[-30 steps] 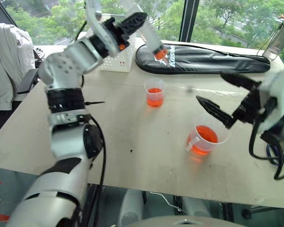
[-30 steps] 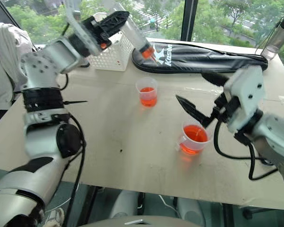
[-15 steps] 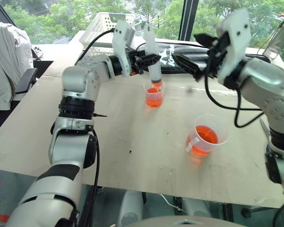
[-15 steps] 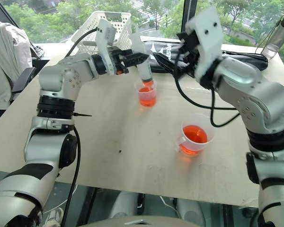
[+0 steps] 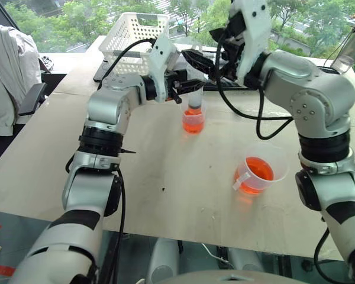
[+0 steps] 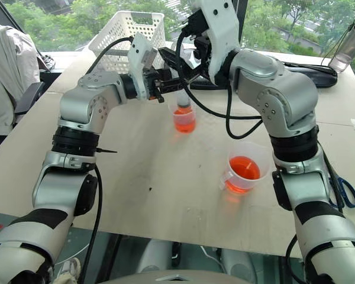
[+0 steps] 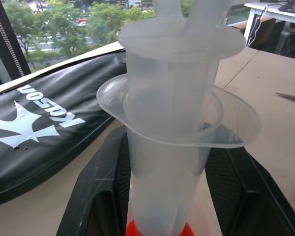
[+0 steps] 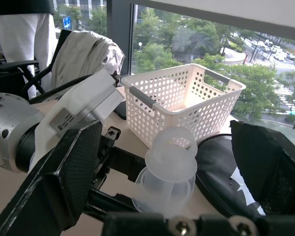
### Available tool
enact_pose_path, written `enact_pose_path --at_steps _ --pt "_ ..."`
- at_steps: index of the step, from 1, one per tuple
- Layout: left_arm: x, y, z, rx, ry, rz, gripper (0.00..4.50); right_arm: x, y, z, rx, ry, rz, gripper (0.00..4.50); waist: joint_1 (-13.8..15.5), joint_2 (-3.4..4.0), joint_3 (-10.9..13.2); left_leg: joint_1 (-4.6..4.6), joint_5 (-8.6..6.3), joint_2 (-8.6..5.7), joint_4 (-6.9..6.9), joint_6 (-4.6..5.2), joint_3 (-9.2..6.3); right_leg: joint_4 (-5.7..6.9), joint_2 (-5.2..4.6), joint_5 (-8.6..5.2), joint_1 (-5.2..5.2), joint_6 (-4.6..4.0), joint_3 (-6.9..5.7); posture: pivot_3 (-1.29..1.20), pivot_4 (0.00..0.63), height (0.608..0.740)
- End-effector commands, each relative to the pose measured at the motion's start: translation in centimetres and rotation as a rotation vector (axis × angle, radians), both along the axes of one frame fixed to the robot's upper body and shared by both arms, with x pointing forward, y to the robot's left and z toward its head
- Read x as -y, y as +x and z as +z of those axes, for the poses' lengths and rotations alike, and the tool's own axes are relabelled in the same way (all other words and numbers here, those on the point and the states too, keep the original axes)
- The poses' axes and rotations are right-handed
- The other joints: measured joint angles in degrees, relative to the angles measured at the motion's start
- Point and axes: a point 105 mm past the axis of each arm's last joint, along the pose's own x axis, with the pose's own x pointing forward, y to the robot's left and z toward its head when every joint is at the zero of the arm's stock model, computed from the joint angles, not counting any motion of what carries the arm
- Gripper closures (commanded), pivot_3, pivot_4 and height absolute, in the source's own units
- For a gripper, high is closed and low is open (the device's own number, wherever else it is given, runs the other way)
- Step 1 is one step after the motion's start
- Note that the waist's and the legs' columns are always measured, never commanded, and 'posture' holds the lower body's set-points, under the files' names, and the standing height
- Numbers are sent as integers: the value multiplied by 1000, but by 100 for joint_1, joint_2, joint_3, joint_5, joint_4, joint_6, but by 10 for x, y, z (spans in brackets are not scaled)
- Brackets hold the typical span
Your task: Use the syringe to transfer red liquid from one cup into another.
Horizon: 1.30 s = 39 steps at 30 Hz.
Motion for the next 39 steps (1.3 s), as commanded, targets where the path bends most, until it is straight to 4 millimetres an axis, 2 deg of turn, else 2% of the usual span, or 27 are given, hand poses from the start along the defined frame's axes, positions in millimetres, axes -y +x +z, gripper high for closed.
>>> enact_pose_path --at_steps 1,2,3,5,20,24,25,26,39 --pt "8 -11 19 91 -4 -53 2948 -1 -2 9 36 9 9 0 0 0 0 0 0 0 1 0 0 1 0 0 0 0 0 0 150 724" --pt "7 -12 18 90 -4 -53 2948 0 0 8 35 10 1 549 -1 0 0 -1 0 0 2 0 0 2 0 0 0 0 0 0 150 724" --pt "7 -12 18 90 -4 -54 2948 2 2 7 36 10 -4 819 -3 0 0 0 0 0 2 0 0 2 0 0 0 0 0 0 150 724" --pt "7 -12 19 91 -6 -49 2948 5 3 6 36 9 -10 1809 -3 0 0 0 0 0 2 0 0 3 0 0 0 0 0 0 150 724" --pt "7 -12 21 109 -9 -40 2948 8 7 -1 -27 48 -3 1809 -9 0 0 1 0 0 3 0 -1 5 1 0 0 0 -1 0 150 724" --pt "7 -12 21 113 -11 -40 2948 9 8 -2 -37 48 -2 2912 -9 0 0 1 0 0 3 0 -1 5 0 0 0 0 -1 0 150 724" --pt "7 -12 21 113 -12 -39 2948 9 8 -2 -39 48 -3 3424 -9 0 0 1 0 0 3 0 -1 5 1 0 0 0 -1 0 150 724" --pt "7 -12 21 113 -12 -39 2948 9 8 -2 -41 48 -3 3621 -10 0 0 1 0 0 3 0 -2 5 1 0 0 0 -1 0 150 724" --pt "5 -10 20 115 -22 -15 2948 11 4 -6 -79 62 14 3655 -9 0 0 1 0 0 3 0 -1 6 1 0 0 0 -1 0 150 724"
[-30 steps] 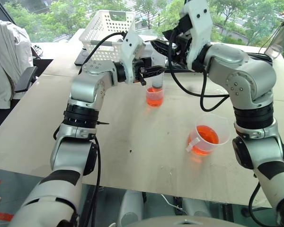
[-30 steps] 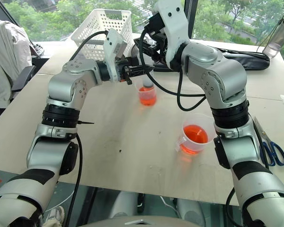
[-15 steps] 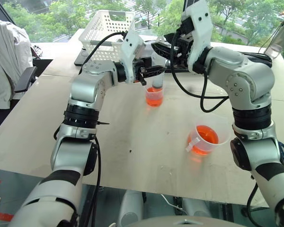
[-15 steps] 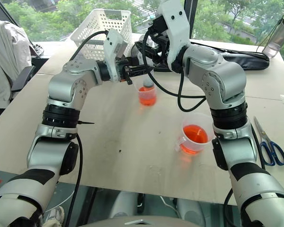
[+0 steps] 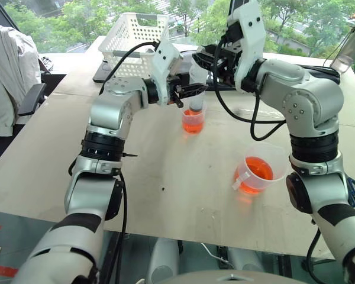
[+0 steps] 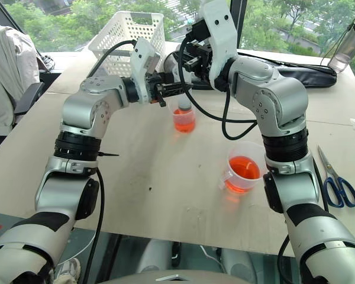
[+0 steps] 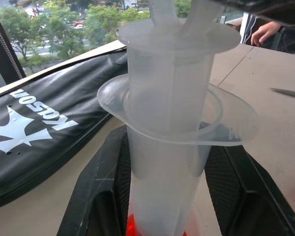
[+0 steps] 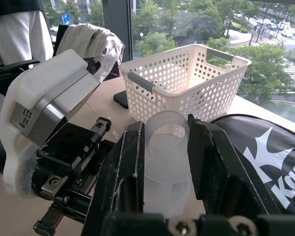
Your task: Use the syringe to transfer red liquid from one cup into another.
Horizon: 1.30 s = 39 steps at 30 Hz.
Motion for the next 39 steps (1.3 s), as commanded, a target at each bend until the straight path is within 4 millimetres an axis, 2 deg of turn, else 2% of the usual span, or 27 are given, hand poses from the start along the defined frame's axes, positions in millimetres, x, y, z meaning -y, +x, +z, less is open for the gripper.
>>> enact_pose_path --at_steps 1,2,3,8,18,28,39 --pt "0 -6 22 93 -32 -5 2948 6 -8 9 12 43 31 3655 4 0 0 0 0 0 0 0 0 0 0 0 0 0 0 0 150 724" --pt "1 -6 21 93 -33 -5 2948 7 -9 9 9 47 36 3655 6 0 0 0 0 0 0 0 0 0 0 0 0 0 0 0 150 724" --pt "1 -6 21 93 -33 -5 2948 7 -9 9 8 49 36 2584 5 0 0 -1 0 0 0 0 0 0 0 0 0 0 0 0 150 724" --pt "3 -7 21 95 -37 -4 2948 12 -1 10 0 62 -44 309 -5 0 0 2 0 0 1 0 0 2 0 0 0 0 0 0 150 724" --pt "6 -8 19 103 -40 10 2948 0 -10 8 -17 51 -95 309 -4 1 -1 1 0 1 0 0 -1 3 0 0 0 0 -1 0 150 724" --pt "4 -7 17 101 -42 28 2948 5 -4 14 -5 108 -216 309 -4 1 -1 0 0 0 3 0 -1 3 0 0 0 0 -1 0 150 724" --pt "1 -5 17 101 -50 42 2948 26 -3 8 19 58 -307 309 -3 1 -1 0 0 0 3 0 -1 2 0 0 0 0 0 0 150 724"
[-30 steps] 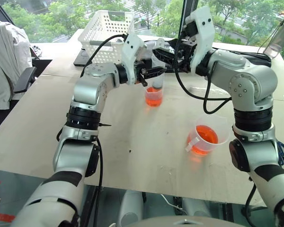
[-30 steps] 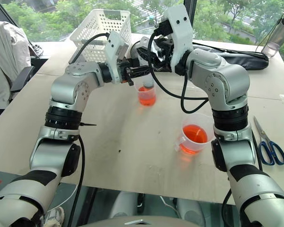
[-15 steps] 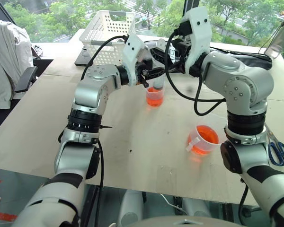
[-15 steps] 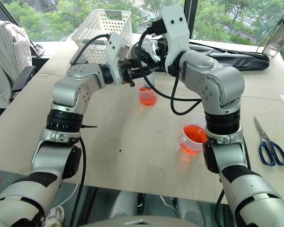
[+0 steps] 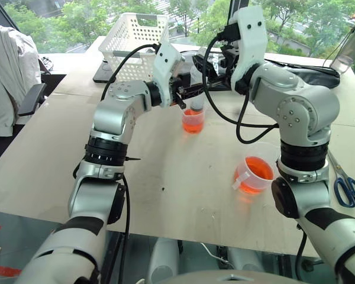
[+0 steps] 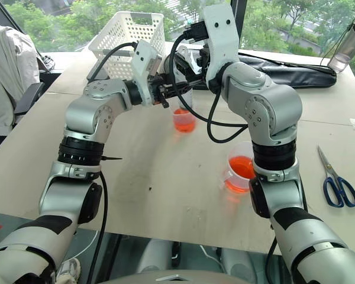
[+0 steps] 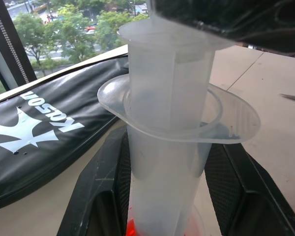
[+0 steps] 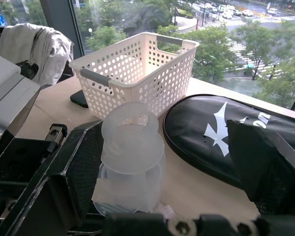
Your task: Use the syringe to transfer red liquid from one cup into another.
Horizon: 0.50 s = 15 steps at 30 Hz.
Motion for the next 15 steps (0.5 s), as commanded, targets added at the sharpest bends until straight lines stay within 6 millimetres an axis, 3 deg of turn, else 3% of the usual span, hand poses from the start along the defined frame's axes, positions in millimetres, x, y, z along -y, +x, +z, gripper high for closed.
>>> enact_pose_path --at_steps 1,11,15 --pt "-3 -4 19 75 -24 4 2948 17 -4 12 61 3 -59 309 1 0 0 0 0 0 0 0 0 0 0 0 0 0 0 0 150 724" --pt "-5 -4 18 69 -29 11 2948 20 -6 10 50 11 -50 309 0 0 0 0 0 0 0 0 0 0 0 0 0 0 0 0 150 724" --pt "-5 -5 18 69 -28 11 2948 16 -7 11 50 21 -27 1961 -1 0 0 0 0 0 0 0 0 0 1 0 0 0 0 0 150 724"
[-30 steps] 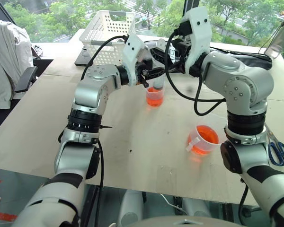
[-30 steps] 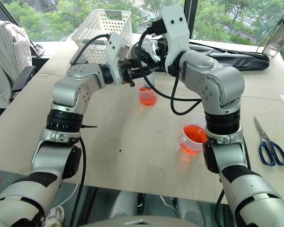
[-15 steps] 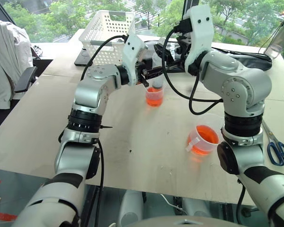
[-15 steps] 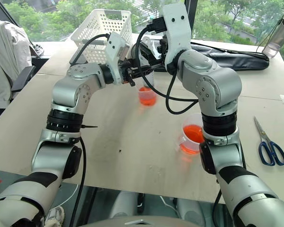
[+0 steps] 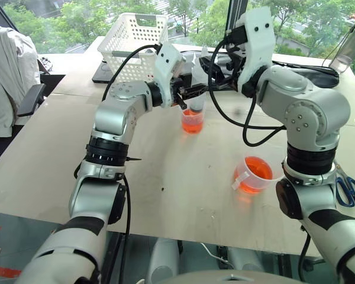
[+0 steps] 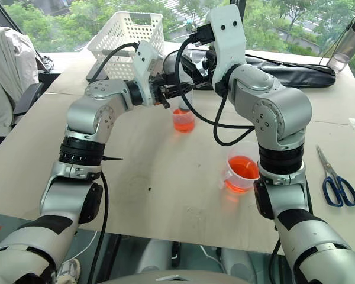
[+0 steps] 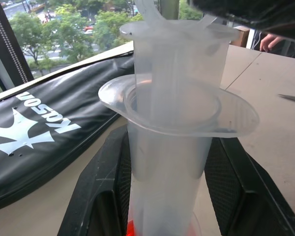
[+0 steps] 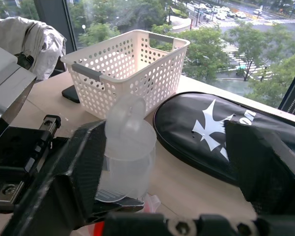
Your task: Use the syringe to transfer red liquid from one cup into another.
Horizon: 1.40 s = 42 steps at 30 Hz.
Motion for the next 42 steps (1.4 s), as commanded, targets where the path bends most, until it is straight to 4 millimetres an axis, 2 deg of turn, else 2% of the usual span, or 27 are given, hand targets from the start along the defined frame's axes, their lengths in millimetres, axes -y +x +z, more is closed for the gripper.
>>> enact_pose_path --at_steps 1,3,5,6,15,23,42 --pt "-6 -5 19 75 -27 10 2948 10 -1 14 49 37 -30 2428 0 0 0 0 0 0 0 0 0 0 0 0 0 0 0 0 150 724" --pt "-6 -5 19 74 -27 10 2948 9 -1 15 57 23 -31 3571 0 0 0 -1 0 0 0 0 0 0 0 0 0 0 0 0 150 724" --pt "-5 -6 18 73 -27 10 2948 9 -1 14 65 5 -38 4296 0 0 0 -1 0 0 0 0 0 0 0 0 0 0 0 0 150 724" --pt "-6 -6 18 73 -27 10 2948 9 -1 14 66 1 -39 4431 0 -1 0 0 0 0 0 0 1 -1 0 0 0 0 0 0 150 724" --pt "-6 -8 16 71 -31 13 2948 9 2 11 69 -19 -51 4431 0 0 0 0 0 0 0 0 0 0 0 0 0 0 0 0 150 724" --pt "-6 -9 19 66 -49 6 2948 -3 -5 11 76 50 65 4431 0 0 0 0 0 0 0 0 0 -1 0 0 0 0 0 0 150 724" --pt "-7 -10 26 59 -76 7 2948 -20 3 -27 -40 50 145 4431 -1 0 0 0 0 0 0 0 0 0 0 0 0 0 -1 0 150 724"
